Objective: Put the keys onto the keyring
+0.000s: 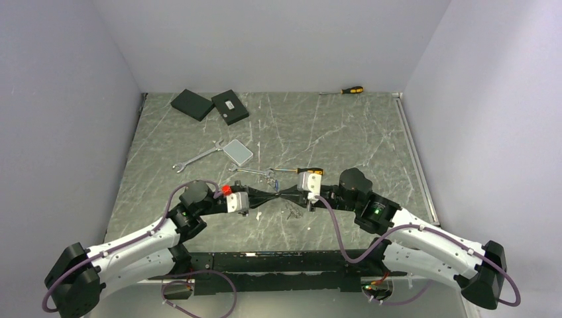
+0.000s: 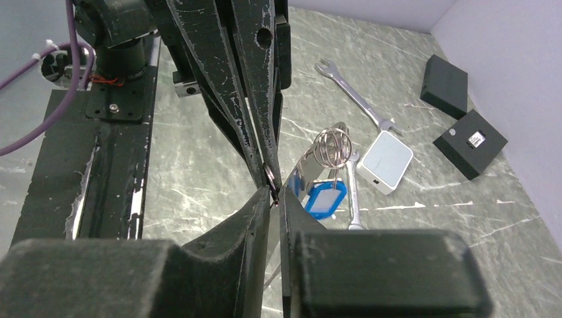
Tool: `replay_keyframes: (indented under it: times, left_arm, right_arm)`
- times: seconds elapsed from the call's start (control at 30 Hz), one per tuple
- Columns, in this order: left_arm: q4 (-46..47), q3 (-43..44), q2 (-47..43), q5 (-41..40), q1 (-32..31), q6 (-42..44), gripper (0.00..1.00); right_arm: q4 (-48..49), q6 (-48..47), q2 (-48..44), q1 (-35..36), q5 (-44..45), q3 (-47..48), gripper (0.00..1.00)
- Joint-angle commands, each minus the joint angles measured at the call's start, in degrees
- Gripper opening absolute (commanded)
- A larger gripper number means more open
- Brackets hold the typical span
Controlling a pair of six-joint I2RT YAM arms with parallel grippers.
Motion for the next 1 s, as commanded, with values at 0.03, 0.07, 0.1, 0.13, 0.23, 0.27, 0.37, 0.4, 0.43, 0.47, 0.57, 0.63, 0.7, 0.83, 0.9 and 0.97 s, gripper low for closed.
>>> replay_keyframes:
  times: [0.03,0.07,0.1,0.13,0.23,0.27,0.37,0.4,0.43,0.47,0.57,0.63,0.7,0.83,0.9,0.97]
  left_arm:
    - [5.0,2.4,0.2,2.2,-0.6,-1.0,0.00]
    - [5.0,2.4,0.2,2.2,-0.6,-1.0,0.00]
    - [4.9,2.4,0.1,2.2,-0.5,-0.9,0.00]
    - [4.8,2.4,0.0,2.0,-0.5,-0.8,0.00]
    - [5.0,2.1,-0.5,1.3,-0.5,-0.7,0.00]
    - [5.1,1.9,-0.7,0.9,-0.5,-0.6,0.00]
    - [5.3,1.3,-1.5,-0.1,-0.5,-0.8,0.00]
    - [5.1,1.1,-1.8,-0.5,-0.5,-1.0,0.06]
    - [4.9,0.9,-2.1,-1.0,-0.5,-1.1,0.13]
    - [4.8,0.6,-2.4,-1.4,-0.5,-1.4,0.22]
    - [4.4,-0.8,-3.7,-3.1,-0.5,-2.5,0.40]
    - [3.1,-1.4,-5.2,-4.1,-0.5,-3.3,0.49]
    - [0.4,-1.6,-7.2,-4.9,-0.5,-4.1,0.74]
    - [-7.4,-0.7,-11.7,-6.2,-0.6,-4.3,0.99]
    - [-10.2,-0.2,-13.1,-7.3,-0.6,-3.9,1.00]
    - [-11.0,-0.1,-13.7,-9.5,-0.7,-4.4,0.99]
  right_arm:
    - [2.4,-0.2,1.0,0.9,-4.3,2.8,0.15]
    - [2.4,-0.3,1.2,0.9,-4.3,2.9,0.12]
    - [2.3,-0.4,1.3,0.9,-4.2,2.9,0.05]
    - [2.3,-0.5,1.4,0.9,-4.0,2.9,0.00]
    - [2.3,-0.8,1.4,0.9,-4.1,2.8,0.00]
    - [2.4,-0.9,1.4,0.9,-4.2,2.7,0.00]
    - [2.9,-0.9,0.7,0.9,-3.1,2.2,0.00]
    - [3.2,-0.9,0.3,0.9,-1.9,1.9,0.00]
    - [3.4,-1.0,-0.1,0.9,-1.2,1.8,0.00]
    - [3.3,-1.2,-0.3,0.9,-0.5,1.8,0.00]
    - [1.4,-2.7,-0.3,1.0,1.8,2.0,0.00]
    - [-1.3,-3.9,0.5,1.4,3.7,3.0,0.00]
    - [-3.9,-5.5,1.5,2.5,6.6,4.1,0.00]
    - [-8.1,-7.9,1.9,5.4,12.1,5.0,0.00]
    - [-9.3,-9.0,1.5,6.5,14.7,5.2,0.00]
    - [-10.5,-10.2,1.3,7.0,16.8,5.4,0.00]
